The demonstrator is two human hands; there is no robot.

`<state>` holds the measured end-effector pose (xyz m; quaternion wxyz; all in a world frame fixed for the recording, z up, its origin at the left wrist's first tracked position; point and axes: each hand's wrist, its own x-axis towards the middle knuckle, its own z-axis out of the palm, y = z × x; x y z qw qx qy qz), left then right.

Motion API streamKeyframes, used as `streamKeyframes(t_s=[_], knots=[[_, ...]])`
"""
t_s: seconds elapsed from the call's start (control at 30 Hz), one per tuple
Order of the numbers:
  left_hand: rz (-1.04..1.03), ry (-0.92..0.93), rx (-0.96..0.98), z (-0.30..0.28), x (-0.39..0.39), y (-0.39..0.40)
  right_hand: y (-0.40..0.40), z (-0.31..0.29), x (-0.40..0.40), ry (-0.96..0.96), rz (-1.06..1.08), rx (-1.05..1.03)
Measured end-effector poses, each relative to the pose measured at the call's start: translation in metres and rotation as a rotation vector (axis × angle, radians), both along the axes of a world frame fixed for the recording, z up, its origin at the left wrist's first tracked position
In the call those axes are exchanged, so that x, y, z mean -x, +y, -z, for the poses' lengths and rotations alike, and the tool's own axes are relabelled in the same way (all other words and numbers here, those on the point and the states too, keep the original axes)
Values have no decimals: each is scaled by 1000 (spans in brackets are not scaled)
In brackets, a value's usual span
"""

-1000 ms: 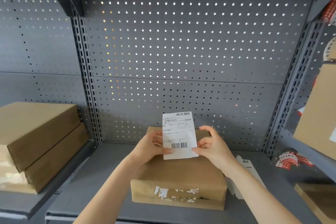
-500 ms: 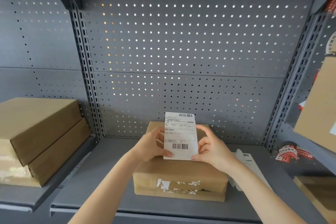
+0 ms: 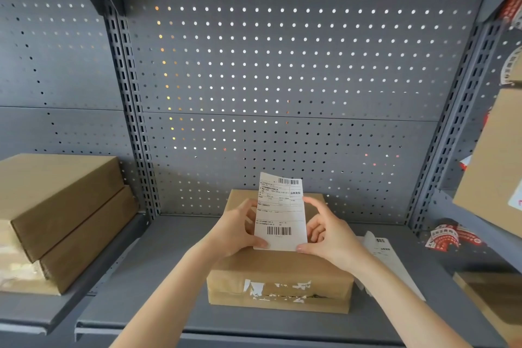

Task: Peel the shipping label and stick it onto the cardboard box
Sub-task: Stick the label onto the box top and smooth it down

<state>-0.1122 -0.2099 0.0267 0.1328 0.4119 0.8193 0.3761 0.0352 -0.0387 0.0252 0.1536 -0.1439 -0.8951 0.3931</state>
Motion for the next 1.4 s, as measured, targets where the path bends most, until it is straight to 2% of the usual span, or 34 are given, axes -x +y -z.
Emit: streamKeyframes(t_s=[0.23,0.5,1.17,1.4], knots=[[23,-31,-32,1,1,-2,3,3,2,21,2,20],[74,-99,-62,2,6,-2,6,2,7,52,51,143],[189,-176,-84,5,19,5,14,5,19,-45,59,72],[148,-112,-112,9,26,11,14,5,31,-50,66,67]])
